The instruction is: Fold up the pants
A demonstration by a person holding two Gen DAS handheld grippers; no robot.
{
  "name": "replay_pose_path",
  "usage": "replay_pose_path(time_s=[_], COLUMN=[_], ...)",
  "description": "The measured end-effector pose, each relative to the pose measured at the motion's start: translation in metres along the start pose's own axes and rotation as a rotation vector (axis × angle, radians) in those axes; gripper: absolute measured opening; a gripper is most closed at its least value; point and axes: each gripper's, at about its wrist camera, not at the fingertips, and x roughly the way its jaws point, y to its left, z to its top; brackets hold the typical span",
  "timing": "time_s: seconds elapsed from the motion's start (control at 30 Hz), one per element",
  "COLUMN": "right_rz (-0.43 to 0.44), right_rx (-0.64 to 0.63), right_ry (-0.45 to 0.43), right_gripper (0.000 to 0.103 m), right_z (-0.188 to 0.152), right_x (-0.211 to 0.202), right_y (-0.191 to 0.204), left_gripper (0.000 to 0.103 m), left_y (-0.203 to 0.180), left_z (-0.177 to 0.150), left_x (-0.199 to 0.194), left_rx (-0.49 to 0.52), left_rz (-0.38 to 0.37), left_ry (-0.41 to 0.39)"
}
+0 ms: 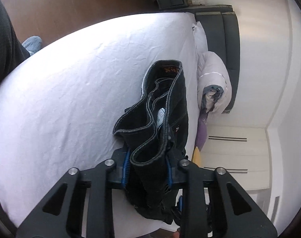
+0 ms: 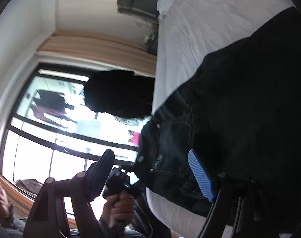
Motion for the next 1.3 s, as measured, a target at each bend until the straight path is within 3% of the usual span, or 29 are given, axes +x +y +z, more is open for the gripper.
replay_pose_path(time_s=[0.1,0.2,0.33,0.43,0.53,0.67,0.8,0.9,0.97,1.07,1.13,1.3], right_rz=[-0.125,-0.256,-0.239,-0.205,-0.133,-0.132,-0.125,-0.123,-0.120,-0.149,-0.209,-0.196], right_rx=[0.001,0.001,-0.030,0.036,0.045,-0.046,-0.045,0.004,0.034,0.095,0.124,0.148], right_ry=[0.073,0.135,0.109,0.087,0.017,0.014,-0.042,-0.068,-0.084,-0.079,-0.037,-0.019], right_gripper=[0.080,0.073,0.075,0.076,0.080,0.083,0.085,0.086,0.088,0.091,0.092,0.092], right_z=[0.001,-0.003,-0.008,-0.005,0.003,0.022,0.045,0.056,0.059,0.056,0.045,0.036], right_x=[0.024,0.043,0.042,0.031,0.007,-0.018,-0.056,-0.080,-0.096,-0.109,-0.107,-0.103], right_y=[-0.006,-0.020,-0.018,-0.016,-0.002,0.030,0.030,0.013,-0.004,-0.031,-0.050,-0.070], left_gripper=[0.021,0.021,0.021,0.021,0.021,0.021,0.021,0.021,0.021,0.021,0.021,0.021], left_y=[-0.009,-0.029,-0.064,-0.097,-0.141,-0.201,-0.251,-0.252,-0.237,-0.204,-0.191,-0.190], left_z=[-0.001,-0.003,-0.009,-0.017,-0.038,-0.086,-0.162,-0.226,-0.258,-0.287,-0.301,-0.309], left_x=[-0.009,-0.013,-0.018,-0.021,-0.020,0.004,0.060,0.106,0.134,0.168,0.171,0.166], left_rx=[0.029,0.095,0.209,0.310,0.491,0.723,1.003,1.231,1.328,1.346,1.400,1.413], left_rz=[0.001,-0.011,-0.025,-0.030,-0.019,-0.033,-0.037,0.007,0.068,0.173,0.192,0.197], left_ry=[-0.009,-0.020,-0.034,-0.036,-0.025,0.029,0.158,0.267,0.328,0.433,0.434,0.407])
